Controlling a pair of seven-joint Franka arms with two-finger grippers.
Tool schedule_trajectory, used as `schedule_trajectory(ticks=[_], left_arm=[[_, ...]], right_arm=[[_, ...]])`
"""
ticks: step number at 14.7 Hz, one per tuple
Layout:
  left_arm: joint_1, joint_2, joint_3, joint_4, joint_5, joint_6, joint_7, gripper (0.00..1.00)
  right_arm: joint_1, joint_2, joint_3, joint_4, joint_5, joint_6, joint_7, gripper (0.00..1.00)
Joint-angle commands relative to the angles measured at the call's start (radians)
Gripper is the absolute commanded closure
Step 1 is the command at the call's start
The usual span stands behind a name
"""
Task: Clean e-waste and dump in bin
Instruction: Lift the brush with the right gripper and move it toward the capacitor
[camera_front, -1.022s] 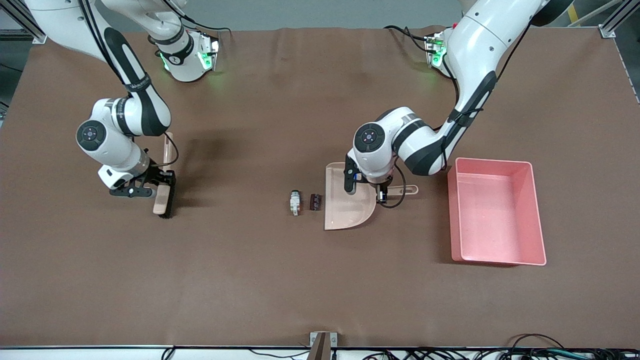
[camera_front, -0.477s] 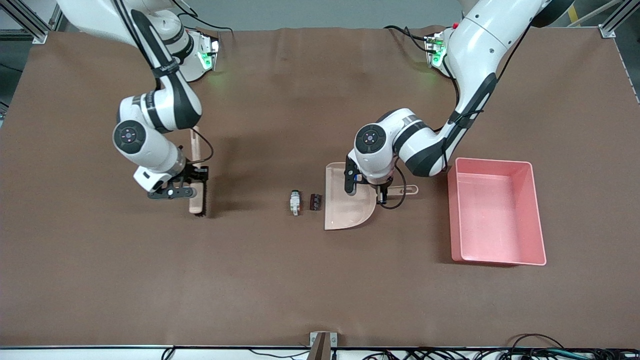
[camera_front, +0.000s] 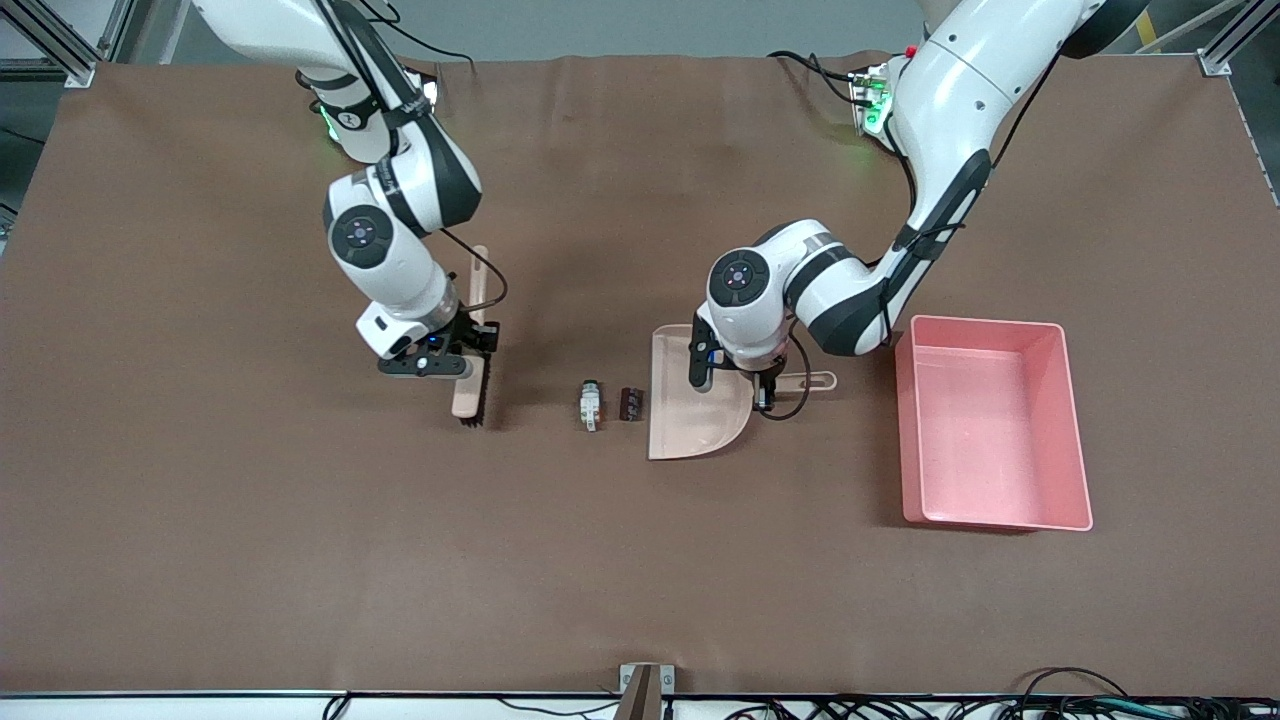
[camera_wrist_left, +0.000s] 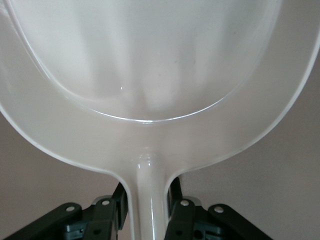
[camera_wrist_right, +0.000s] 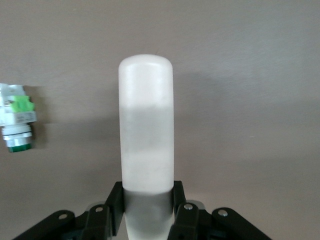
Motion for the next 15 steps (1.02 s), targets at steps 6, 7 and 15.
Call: schedule_trajectory(ticks=[6, 7, 15], left_arm=[[0.004, 0.003, -0.003, 0.007, 0.021, 0.011, -0.007, 0.76], [0.004, 0.003, -0.003, 0.007, 0.021, 0.009, -0.012, 0.76], [-0.011, -0.005, -0.005, 0.009, 0.021, -0.045, -0.046, 0.77]], right_arm=[[0.076, 0.189, -0.009, 0.213, 0.009, -0.023, 0.123, 0.99], [0.088, 0.199, -0.01, 0.221, 0.009, -0.023, 0.144, 0.99], [0.125, 0.245, -0.009, 0.267, 0.012, -0.023, 0.172, 0.99]])
